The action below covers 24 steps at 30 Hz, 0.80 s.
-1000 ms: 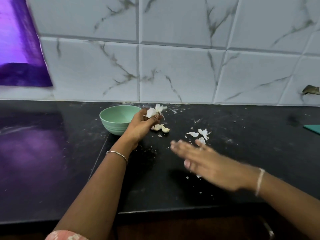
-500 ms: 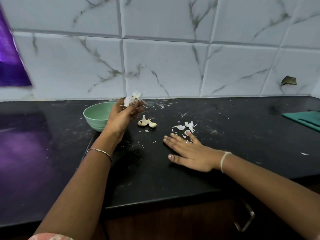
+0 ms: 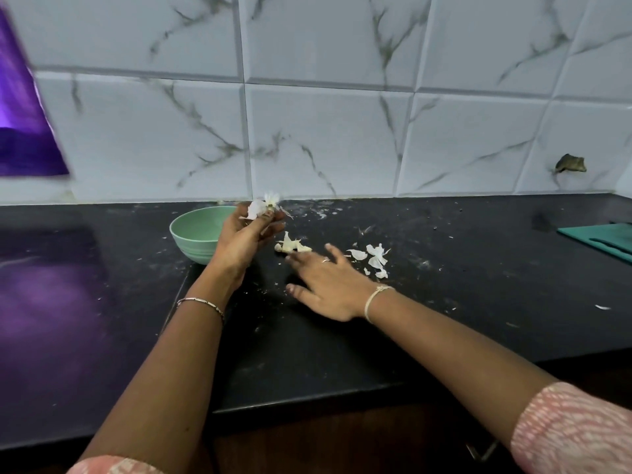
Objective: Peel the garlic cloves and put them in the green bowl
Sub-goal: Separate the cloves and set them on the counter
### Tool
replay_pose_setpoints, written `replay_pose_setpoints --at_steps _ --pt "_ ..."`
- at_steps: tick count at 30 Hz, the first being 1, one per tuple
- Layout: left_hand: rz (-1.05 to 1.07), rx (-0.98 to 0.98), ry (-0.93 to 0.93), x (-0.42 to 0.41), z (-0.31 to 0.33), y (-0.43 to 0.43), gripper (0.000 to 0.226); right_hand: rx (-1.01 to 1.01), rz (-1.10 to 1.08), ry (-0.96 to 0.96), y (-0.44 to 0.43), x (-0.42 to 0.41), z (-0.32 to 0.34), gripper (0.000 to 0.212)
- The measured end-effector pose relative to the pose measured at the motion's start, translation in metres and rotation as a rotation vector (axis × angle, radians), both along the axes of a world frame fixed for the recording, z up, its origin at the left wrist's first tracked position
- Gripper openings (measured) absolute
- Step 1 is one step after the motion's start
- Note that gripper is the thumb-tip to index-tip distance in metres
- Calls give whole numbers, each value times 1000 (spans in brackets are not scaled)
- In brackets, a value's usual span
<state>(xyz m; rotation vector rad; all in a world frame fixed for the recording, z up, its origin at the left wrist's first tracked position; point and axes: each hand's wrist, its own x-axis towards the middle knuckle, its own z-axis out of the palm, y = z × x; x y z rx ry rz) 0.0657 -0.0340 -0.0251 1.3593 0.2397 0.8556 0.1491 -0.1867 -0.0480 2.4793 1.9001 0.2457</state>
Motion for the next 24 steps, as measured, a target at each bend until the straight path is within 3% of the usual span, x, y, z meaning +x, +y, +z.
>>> replay_pose_setpoints --at_steps 4,8,10,18,24 --pt "38 79 81 1 -8 3 9 -39 0 139 30 -17 -10 69" --pt "230 580 336 3 -17 1 13 -75 -47 225 34 -13 -13 77" --pt "268 682 370 4 -19 -2 16 -83 -57 225 28 -12 -13 78" --pt "280 618 445 5 -18 1 33 -162 -299 131 -14 23 -6 86" --pt "258 651 465 5 -20 2 23 -118 -420 -124 -24 38 2 88"
